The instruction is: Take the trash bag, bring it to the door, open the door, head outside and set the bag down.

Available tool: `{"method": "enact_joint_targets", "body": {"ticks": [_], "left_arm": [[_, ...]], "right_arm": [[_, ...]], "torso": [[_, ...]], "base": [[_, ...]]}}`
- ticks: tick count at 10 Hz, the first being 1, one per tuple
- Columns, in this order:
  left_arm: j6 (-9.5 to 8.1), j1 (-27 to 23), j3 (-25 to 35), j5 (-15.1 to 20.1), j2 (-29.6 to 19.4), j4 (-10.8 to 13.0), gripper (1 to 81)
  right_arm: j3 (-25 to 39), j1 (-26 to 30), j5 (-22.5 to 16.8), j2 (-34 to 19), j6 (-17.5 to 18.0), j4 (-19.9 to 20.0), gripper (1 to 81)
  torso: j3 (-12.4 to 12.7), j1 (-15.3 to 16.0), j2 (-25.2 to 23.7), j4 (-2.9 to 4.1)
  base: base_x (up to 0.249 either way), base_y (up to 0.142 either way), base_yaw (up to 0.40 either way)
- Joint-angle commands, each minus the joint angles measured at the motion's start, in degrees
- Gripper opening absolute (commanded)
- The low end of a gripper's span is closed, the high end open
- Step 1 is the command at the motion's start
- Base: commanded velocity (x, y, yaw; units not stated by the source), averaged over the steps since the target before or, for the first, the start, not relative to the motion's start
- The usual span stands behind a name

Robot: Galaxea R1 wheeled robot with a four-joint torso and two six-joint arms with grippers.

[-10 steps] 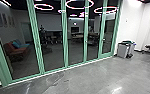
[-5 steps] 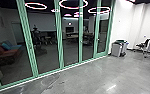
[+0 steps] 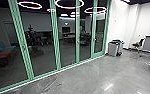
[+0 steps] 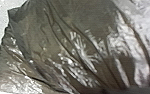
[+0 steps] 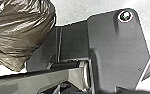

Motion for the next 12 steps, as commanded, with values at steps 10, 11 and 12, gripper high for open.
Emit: {"method": "enact_joint_targets", "body": {"ticks": [10,11,12], "left_arm": [[0.16,-4.4,-0.2,3.5,-0.1,0.0,1.0],[0.16,-4.4,-0.2,3.5,-0.1,0.0,1.0],[0.16,-4.4,-0.2,3.5,-0.1,0.0,1.0]], "right_arm": [[0.4,3.2,-2.6,0.6,-0.2,-0.3,81.1],[0.4,3.2,-2.6,0.6,-0.2,-0.3,81.1],[0.4,3.2,-2.6,0.6,-0.2,-0.3,81.1]], "torso": [[0.0,0.0,0.0,0.50],[0.0,0.0,0.0,0.50],[0.0,0.0,0.0,0.50]], "base": [[0.098,-0.069,0.000],[0.098,-0.073,0.000],[0.098,-0.073,0.000]]}}
